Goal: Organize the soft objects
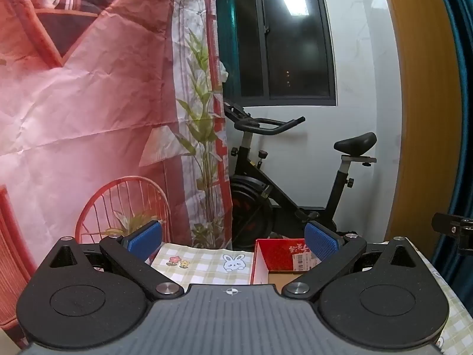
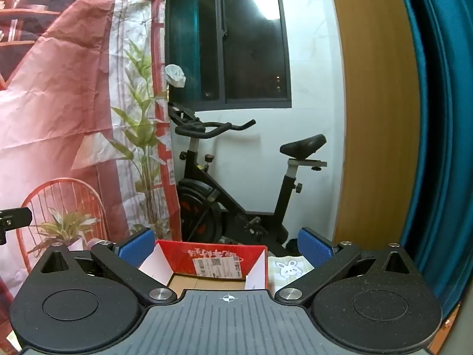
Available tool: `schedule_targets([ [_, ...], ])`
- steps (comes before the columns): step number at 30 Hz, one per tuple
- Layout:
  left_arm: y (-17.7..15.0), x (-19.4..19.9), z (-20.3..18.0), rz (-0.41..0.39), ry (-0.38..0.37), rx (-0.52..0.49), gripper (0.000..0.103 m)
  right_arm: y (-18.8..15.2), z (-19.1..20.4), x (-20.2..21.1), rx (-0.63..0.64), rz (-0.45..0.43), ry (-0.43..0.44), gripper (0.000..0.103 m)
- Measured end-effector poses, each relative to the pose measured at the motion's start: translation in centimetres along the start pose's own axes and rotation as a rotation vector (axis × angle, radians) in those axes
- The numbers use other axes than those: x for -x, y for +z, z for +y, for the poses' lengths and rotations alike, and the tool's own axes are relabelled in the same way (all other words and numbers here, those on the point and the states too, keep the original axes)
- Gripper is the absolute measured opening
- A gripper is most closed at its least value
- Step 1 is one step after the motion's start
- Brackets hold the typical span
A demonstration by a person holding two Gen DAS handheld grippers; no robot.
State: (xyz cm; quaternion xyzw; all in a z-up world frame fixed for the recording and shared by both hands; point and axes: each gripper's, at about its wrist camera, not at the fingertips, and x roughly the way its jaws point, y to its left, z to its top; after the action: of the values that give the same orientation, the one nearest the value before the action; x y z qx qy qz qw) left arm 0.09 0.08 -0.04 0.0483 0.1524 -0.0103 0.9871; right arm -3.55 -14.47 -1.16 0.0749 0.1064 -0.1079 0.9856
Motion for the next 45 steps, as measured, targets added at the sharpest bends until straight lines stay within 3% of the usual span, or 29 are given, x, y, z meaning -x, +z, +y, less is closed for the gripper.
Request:
schedule_targets([
  [15,0.3,1.1,-0.7,-0.030,0.016,-0.021,0.103,0.2,0.0,0.2,-0.006,0.002,0.004,0.103],
  [45,0.0,0.4,-0.1,-0.013,0.007,-0.014,0.103,0.3,-0.5,0.5,-0.011,0.002,0.001,0.103],
])
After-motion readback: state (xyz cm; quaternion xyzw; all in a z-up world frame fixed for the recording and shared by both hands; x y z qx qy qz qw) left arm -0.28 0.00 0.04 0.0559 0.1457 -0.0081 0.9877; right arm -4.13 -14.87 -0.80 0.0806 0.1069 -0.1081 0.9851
